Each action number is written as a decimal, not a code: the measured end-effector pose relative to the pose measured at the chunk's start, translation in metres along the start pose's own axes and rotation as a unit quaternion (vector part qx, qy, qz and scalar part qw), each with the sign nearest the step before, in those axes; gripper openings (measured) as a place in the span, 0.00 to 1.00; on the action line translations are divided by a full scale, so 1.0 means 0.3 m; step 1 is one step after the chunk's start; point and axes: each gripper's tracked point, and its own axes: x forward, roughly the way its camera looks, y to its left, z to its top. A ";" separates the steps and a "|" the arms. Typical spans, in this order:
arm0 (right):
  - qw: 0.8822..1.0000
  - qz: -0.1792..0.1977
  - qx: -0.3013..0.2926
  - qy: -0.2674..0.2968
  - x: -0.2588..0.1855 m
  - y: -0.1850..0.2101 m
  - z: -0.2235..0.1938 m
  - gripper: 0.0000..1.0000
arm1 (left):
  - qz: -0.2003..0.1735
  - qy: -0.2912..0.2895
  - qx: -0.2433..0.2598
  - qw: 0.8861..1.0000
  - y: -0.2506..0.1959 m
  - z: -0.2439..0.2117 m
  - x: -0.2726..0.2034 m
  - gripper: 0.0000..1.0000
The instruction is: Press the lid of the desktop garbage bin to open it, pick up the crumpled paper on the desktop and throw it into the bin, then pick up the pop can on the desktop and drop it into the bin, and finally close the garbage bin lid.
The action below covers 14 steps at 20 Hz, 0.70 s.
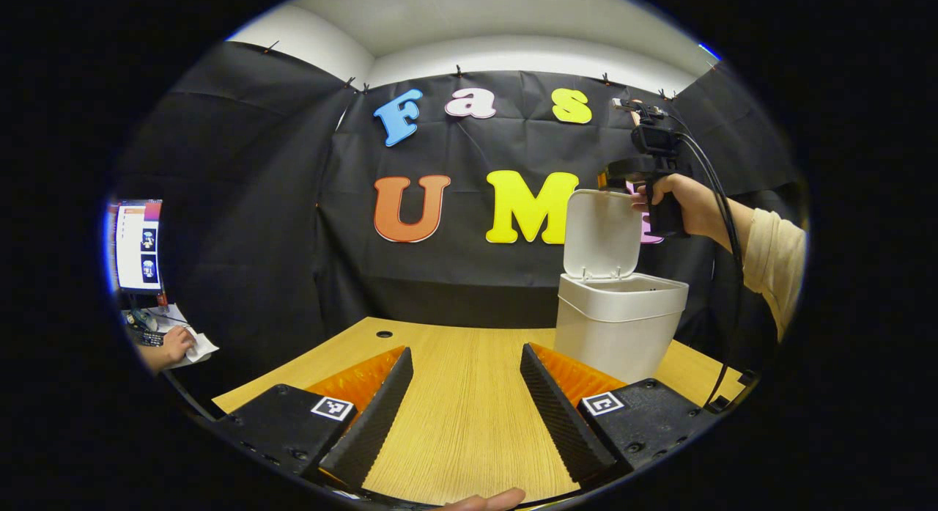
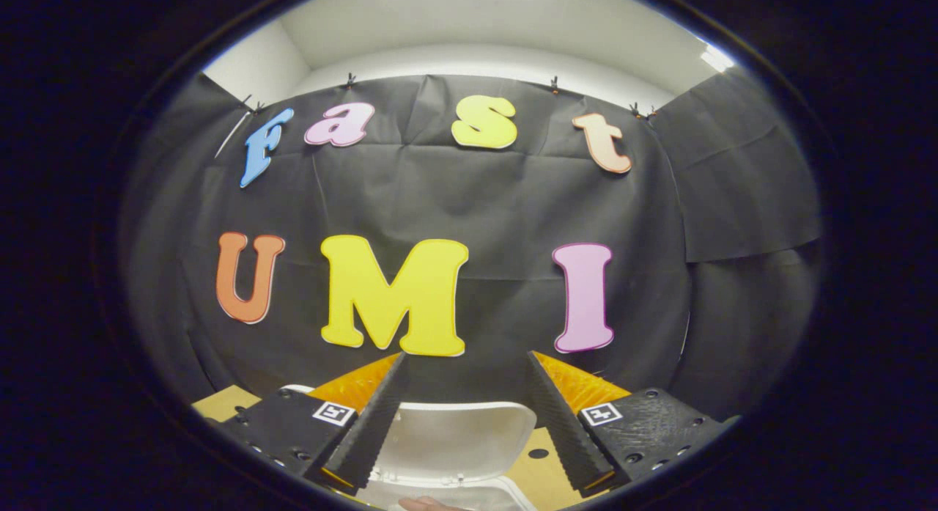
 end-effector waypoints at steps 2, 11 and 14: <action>1.000 0.007 -0.006 0.004 -0.024 0.005 0.000 0.95 | 0.002 0.000 0.004 1.000 -0.004 0.007 -0.005 0.97; 0.995 0.055 0.025 0.082 -0.125 0.042 -0.100 0.94 | -0.030 0.023 0.007 0.999 -0.091 -0.018 -0.047 0.97; 0.988 0.086 -0.005 0.130 -0.183 0.122 -0.190 0.92 | -0.031 0.013 0.014 0.999 -0.095 0.007 -0.071 0.97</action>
